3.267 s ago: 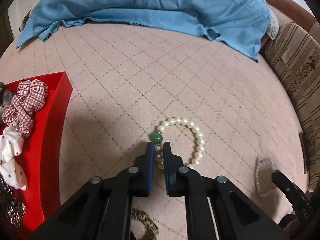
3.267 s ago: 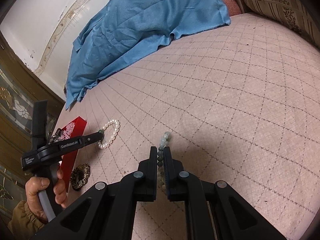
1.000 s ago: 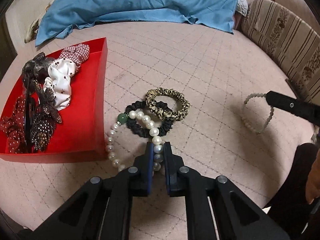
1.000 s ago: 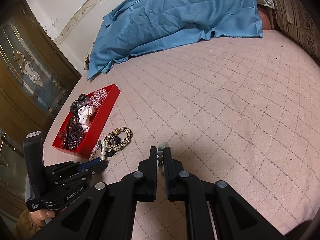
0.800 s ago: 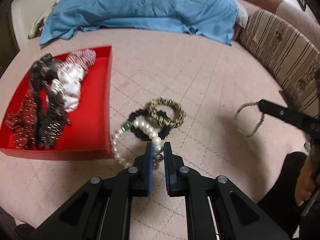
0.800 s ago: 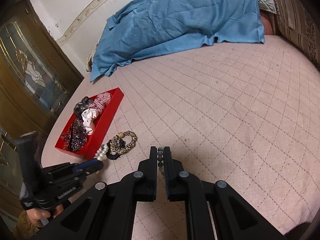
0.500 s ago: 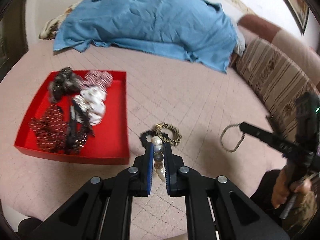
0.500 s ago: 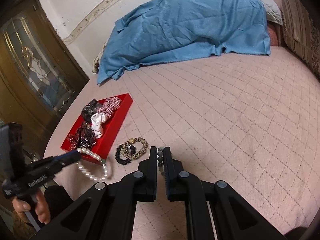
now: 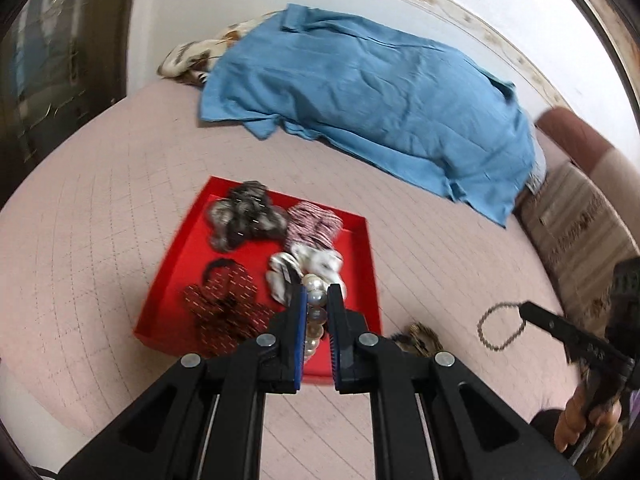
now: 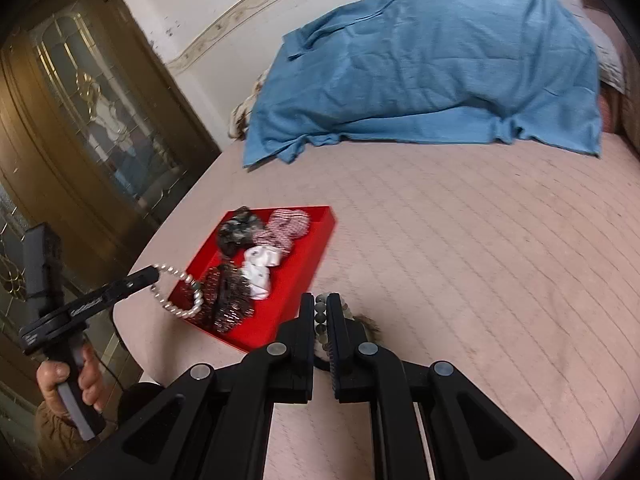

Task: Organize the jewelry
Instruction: 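Carry the pearl bracelet into the red tray and open the left tool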

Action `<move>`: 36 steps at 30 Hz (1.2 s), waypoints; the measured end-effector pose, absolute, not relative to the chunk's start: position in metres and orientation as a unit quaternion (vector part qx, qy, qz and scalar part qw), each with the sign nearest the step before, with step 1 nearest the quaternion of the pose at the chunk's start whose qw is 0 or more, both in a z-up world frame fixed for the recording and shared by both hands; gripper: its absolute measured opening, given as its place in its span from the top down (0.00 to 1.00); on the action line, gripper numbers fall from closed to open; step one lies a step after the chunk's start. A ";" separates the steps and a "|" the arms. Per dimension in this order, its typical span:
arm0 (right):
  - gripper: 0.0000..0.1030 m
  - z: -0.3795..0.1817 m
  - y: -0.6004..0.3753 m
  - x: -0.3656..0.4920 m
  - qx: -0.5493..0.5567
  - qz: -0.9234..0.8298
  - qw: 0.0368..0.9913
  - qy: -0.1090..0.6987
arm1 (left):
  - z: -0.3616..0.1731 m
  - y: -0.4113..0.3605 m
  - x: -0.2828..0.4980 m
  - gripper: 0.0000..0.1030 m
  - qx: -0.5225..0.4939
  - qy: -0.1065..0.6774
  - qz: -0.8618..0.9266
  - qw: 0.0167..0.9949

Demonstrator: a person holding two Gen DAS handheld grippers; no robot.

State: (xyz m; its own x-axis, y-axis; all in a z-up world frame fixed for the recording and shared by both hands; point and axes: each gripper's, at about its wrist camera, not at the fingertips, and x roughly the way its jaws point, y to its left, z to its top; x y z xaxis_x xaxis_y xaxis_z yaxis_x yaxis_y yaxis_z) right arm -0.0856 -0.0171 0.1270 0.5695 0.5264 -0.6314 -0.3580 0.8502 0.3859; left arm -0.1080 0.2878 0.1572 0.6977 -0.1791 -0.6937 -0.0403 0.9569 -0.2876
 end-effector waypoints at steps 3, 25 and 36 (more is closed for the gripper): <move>0.93 0.129 0.005 -0.077 0.100 0.263 0.875 0.394 | 0.153 0.303 -0.097 0.91 -0.156 0.387 -0.031 0.908; 0.93 0.089 0.121 -0.014 0.033 0.289 0.854 0.431 | 0.112 0.308 -0.018 0.91 -0.101 0.401 0.044 0.909; 0.93 0.066 0.130 0.000 0.021 0.279 0.848 0.450 | 0.095 0.310 -0.015 0.90 -0.052 0.404 0.086 0.909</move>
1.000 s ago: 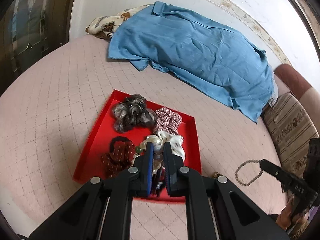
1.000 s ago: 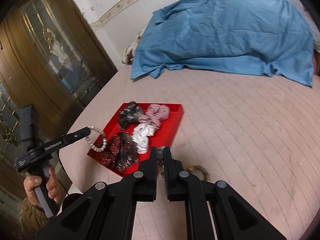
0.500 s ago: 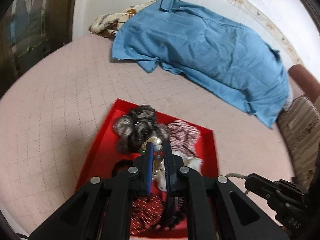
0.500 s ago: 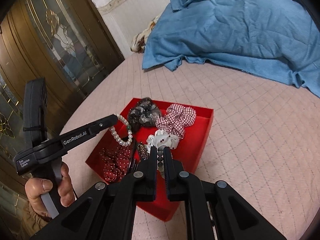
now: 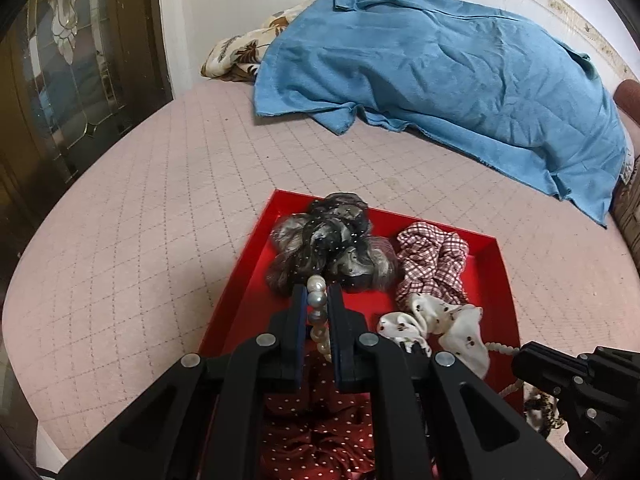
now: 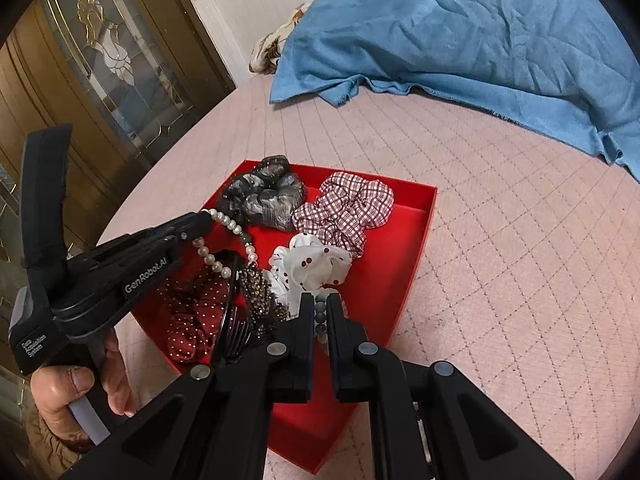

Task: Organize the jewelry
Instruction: 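Carry the pearl bracelet into the red tray and open the left tool, then grasp the black hair tie with the left tool while the right tool grasps the leopard-print scrunchie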

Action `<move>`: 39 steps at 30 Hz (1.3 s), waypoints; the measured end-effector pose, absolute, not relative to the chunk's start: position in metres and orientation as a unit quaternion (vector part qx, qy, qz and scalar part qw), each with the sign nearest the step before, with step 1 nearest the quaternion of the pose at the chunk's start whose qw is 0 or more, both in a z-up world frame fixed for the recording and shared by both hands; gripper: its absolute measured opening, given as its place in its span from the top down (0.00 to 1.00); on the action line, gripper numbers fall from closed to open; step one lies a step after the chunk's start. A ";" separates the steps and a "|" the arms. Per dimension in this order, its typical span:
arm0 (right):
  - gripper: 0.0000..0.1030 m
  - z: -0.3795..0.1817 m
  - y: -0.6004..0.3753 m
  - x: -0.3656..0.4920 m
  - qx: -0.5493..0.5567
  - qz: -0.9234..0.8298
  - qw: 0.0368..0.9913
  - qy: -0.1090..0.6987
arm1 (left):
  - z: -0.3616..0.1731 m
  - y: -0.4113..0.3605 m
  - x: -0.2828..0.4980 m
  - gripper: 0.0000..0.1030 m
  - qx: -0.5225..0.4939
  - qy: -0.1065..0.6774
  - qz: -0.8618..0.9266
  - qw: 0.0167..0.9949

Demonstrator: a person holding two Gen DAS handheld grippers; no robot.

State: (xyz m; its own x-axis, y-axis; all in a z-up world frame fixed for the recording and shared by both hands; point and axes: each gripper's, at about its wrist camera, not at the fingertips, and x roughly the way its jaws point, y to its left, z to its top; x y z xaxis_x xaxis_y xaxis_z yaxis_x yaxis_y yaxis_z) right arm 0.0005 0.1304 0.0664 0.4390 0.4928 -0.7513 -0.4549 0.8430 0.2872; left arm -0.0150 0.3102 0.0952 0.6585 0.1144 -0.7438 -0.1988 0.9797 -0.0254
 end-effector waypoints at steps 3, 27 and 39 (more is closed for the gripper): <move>0.93 0.062 0.133 0.002 0.019 0.281 0.846 0.453 | 0.095 0.311 -0.017 0.90 -0.052 0.401 0.088 0.910; 0.68 0.067 0.118 -0.007 0.031 0.273 0.856 0.438 | 0.114 0.305 -0.039 0.47 -0.035 0.369 0.112 0.922; 0.58 0.051 0.019 -0.022 0.032 0.189 0.870 0.455 | 0.132 0.301 -0.097 0.41 -0.092 0.352 0.105 0.925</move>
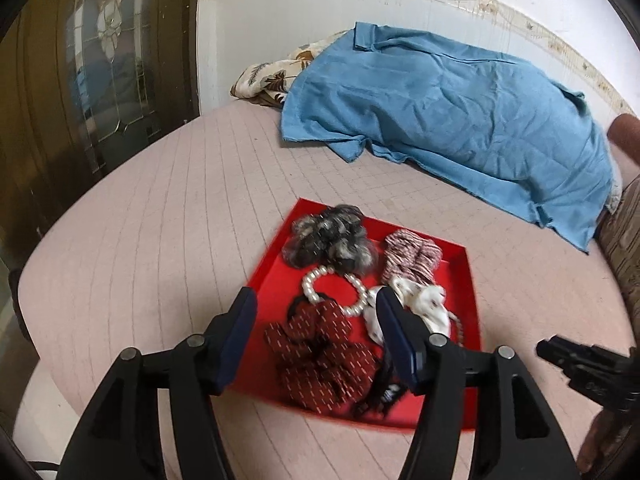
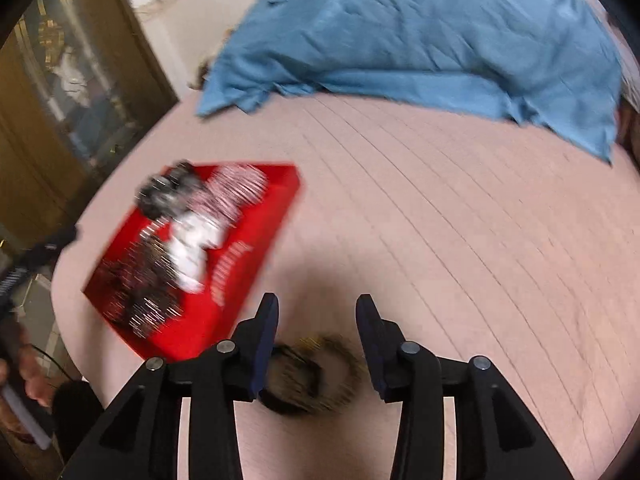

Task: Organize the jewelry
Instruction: 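Grasp the black hair tie with the left tool while the right tool grasps the leopard-print scrunchie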

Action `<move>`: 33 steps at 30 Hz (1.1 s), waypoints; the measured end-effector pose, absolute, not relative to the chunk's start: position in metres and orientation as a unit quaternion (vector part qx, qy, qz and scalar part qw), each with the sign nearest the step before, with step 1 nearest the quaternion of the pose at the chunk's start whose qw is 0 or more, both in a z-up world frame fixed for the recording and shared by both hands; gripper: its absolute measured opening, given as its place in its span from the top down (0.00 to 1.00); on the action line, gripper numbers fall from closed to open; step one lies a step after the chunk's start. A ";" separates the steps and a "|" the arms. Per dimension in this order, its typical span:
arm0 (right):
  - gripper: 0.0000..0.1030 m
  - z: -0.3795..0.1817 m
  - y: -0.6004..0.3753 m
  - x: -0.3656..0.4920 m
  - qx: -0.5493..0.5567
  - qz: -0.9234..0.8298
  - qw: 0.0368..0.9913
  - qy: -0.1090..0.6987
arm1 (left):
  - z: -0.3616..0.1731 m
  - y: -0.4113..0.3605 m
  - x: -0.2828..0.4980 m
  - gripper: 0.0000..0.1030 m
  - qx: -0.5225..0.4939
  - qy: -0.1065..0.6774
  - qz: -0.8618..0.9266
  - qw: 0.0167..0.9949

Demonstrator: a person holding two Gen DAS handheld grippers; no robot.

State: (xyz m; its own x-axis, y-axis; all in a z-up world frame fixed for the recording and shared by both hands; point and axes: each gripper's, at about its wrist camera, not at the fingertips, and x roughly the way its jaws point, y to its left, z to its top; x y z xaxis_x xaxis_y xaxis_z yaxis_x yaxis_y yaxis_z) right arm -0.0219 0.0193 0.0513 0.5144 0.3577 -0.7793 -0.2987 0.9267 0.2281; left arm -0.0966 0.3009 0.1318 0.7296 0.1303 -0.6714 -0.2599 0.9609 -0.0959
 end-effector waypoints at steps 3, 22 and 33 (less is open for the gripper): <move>0.58 0.036 0.011 -0.025 0.030 0.183 0.863 0.470 | 0.129 0.289 -0.105 0.41 -0.096 0.363 0.089 0.923; 0.88 0.008 -0.068 -0.029 -0.035 0.045 0.879 0.473 | 0.111 0.143 -0.126 0.41 0.019 0.388 -0.075 0.918; 0.88 0.007 -0.125 -0.049 0.064 0.075 0.888 0.448 | 0.047 0.074 -0.078 0.44 0.053 0.471 -0.105 0.874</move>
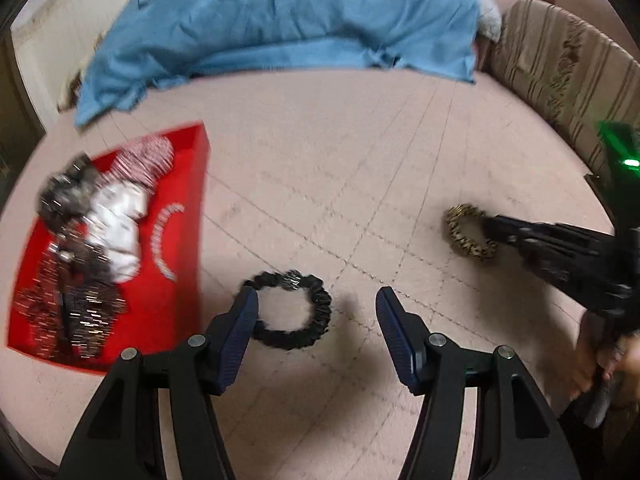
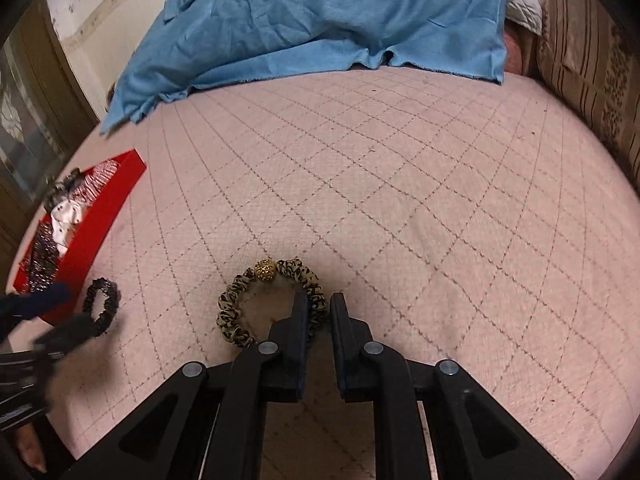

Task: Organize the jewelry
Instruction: 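Grasp the black hair tie with the left tool while the right tool grasps the leopard-print scrunchie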

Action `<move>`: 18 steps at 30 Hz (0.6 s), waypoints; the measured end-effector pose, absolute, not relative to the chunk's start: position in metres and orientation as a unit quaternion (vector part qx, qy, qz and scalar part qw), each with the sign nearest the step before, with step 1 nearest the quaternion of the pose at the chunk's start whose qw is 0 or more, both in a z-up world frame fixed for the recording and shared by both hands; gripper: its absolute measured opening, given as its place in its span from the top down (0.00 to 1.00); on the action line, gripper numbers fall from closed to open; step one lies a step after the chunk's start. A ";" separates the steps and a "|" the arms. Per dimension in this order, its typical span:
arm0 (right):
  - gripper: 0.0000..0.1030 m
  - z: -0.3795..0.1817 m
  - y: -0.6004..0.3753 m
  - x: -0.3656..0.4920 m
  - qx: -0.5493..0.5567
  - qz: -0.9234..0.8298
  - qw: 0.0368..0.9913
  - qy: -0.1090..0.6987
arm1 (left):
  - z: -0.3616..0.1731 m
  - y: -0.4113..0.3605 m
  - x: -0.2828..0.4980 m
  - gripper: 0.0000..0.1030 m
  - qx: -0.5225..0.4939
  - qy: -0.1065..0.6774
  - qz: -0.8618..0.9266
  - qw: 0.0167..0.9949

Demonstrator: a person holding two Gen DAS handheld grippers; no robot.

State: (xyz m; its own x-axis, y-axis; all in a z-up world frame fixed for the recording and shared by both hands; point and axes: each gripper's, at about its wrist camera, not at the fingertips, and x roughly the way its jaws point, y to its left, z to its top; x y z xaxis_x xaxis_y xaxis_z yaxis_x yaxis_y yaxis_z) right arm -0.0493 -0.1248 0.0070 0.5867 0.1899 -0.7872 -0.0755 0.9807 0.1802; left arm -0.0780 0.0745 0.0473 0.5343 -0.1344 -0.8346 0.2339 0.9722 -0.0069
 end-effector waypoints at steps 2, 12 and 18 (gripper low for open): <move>0.88 0.006 -0.128 -0.052 0.075 0.081 0.889 0.445 | 0.034 0.069 -0.068 0.57 0.038 0.500 -0.112 0.858; 0.88 0.003 -0.156 -0.054 0.125 0.067 0.888 0.438 | 0.050 0.015 -0.038 0.60 0.003 0.490 -0.199 0.848; 0.88 0.003 -0.173 -0.054 0.147 0.047 0.885 0.439 | 0.088 0.048 -0.042 0.54 -0.031 0.461 -0.174 0.869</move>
State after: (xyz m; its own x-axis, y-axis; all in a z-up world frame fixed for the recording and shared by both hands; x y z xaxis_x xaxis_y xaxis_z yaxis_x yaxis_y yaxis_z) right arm -0.0542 -0.1733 0.0031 0.6100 0.2123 -0.7634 0.0454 0.9525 0.3011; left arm -0.0425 0.0477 0.0882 0.5133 -0.3316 -0.7916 0.2748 0.9373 -0.2144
